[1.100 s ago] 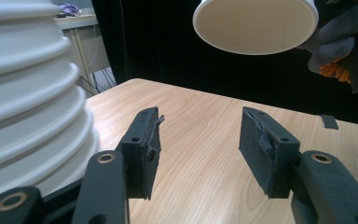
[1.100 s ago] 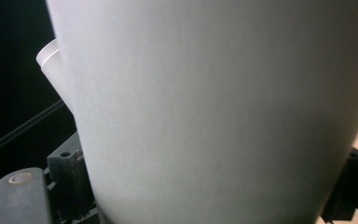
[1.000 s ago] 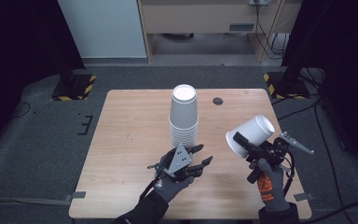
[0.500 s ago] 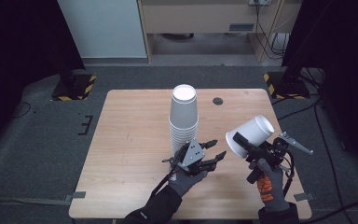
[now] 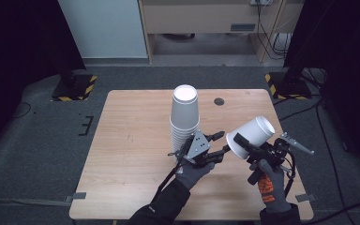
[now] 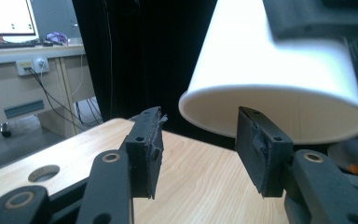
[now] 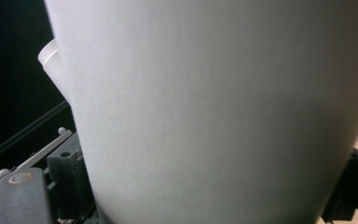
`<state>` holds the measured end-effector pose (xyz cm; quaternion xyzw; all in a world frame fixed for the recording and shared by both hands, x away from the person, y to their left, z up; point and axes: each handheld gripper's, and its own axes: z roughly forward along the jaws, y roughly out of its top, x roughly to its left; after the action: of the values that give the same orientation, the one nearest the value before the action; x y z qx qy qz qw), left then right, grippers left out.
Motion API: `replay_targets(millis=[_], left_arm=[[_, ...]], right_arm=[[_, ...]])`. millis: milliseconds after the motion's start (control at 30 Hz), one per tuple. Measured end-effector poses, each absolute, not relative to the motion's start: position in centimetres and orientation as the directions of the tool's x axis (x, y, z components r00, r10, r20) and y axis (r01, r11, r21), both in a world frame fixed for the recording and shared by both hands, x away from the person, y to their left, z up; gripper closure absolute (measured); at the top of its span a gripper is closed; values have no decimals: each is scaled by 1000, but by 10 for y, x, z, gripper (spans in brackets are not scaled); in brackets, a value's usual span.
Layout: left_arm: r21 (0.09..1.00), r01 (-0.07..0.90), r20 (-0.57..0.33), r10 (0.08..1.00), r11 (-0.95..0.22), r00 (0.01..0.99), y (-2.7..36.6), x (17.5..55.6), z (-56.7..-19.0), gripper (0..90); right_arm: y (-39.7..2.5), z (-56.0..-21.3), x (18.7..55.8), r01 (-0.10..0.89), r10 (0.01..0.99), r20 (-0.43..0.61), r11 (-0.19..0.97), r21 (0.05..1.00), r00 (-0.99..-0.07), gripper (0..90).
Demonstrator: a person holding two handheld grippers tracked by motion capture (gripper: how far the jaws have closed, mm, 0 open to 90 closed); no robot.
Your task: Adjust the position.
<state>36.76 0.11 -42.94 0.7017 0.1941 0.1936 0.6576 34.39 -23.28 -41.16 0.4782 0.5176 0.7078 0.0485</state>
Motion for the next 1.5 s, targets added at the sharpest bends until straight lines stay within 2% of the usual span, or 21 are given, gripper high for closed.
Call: replay_targets(millis=[333, 567, 867, 1100, 1267, 1433, 1500], left_arm=[[999, 2, 18, 517, -38, 856, -12, 373, -429, 558], [999, -25, 42, 541, -38, 840, -14, 374, -433, 610], [999, -24, 43, 568, -41, 822, -6, 373, -437, 769], [999, -4, 25, 544, -39, 838, -2, 371, -439, 816], [999, -8, 26, 542, -36, 840, -2, 371, -441, 806], [1000, -27, 31, 544, -15, 839, -6, 373, -441, 705], [1000, -30, 25, 544, 0, 839, -8, 374, -441, 690]], right_arm=[[-229, -413, 344, 440, 555, 633, -455, 774, -540, 140], [-226, -413, 344, 455, 546, 637, -446, 771, -544, 140], [-222, -415, 345, 471, 536, 640, -433, 768, -551, 136], [-223, -415, 345, 468, 526, 649, -450, 761, -549, 133], [-224, -415, 345, 478, 520, 660, -455, 751, -542, 140], [-220, -417, 346, 513, 479, 687, -457, 727, -547, 143], [-217, -417, 346, 517, 479, 686, -450, 728, -549, 143]])
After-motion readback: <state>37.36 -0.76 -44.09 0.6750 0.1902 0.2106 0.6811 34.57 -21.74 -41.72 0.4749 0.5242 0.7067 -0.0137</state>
